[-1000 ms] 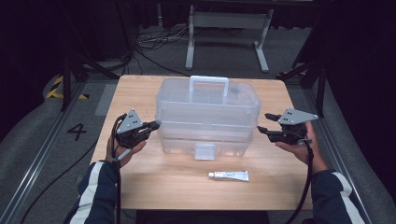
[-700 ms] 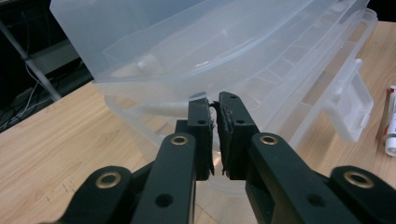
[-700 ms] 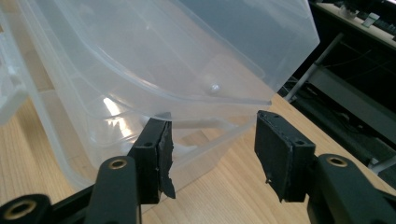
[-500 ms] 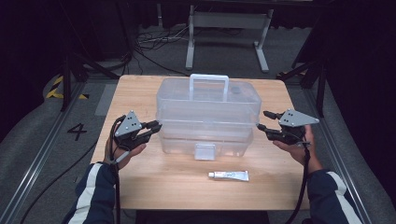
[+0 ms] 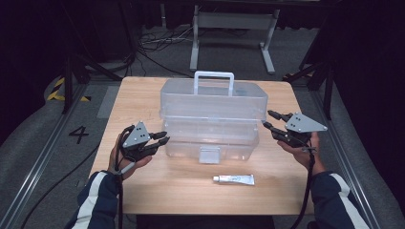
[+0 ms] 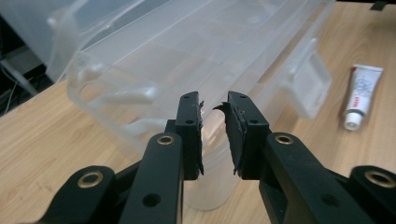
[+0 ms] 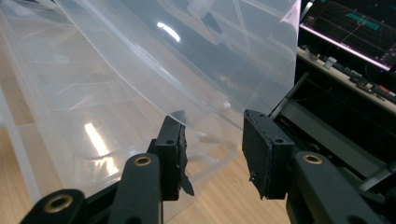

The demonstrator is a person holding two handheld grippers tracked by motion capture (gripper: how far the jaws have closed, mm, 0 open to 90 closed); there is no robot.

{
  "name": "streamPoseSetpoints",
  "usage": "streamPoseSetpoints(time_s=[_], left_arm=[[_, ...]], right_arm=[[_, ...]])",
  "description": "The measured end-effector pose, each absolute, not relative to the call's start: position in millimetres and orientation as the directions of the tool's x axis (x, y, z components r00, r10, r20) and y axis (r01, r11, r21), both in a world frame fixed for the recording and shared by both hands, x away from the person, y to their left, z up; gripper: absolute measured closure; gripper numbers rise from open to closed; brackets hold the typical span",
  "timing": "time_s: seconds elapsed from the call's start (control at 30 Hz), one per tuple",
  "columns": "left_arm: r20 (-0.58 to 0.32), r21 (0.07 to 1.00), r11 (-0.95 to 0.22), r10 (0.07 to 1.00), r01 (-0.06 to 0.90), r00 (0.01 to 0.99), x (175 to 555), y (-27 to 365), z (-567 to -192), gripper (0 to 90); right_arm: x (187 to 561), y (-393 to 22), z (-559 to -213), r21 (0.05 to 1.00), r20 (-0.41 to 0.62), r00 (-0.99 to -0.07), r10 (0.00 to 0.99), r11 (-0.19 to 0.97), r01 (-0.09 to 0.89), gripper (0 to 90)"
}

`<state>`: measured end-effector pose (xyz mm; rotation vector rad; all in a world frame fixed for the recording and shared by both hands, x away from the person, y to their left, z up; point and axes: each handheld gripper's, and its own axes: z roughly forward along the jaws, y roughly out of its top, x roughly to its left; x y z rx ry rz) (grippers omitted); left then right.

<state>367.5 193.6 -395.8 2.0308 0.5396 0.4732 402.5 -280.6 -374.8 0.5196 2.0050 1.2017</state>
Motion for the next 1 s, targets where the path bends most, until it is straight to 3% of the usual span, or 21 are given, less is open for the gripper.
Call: streamPoseSetpoints(time_s=[0.13,0.53,1.0], left_arm=[[0.12,0.859,-0.478,0.537,0.184,0.835,365,187,-399,71.3],[0.102,0.837,-0.509,0.506,0.201,0.856,373,181,-413,64.1],[0.102,0.836,-0.507,0.516,0.208,0.851,378,177,-416,65.3]], right_arm=[[403,-277,-374,0.881,-0.394,-0.638,0.662,0.469,-0.057,67.4],[407,-268,-371,0.888,-0.42,-0.56,0.715,0.451,-0.091,71.3],[415,-262,-365,0.901,-0.417,-0.468,0.779,0.422,-0.101,80.1]])
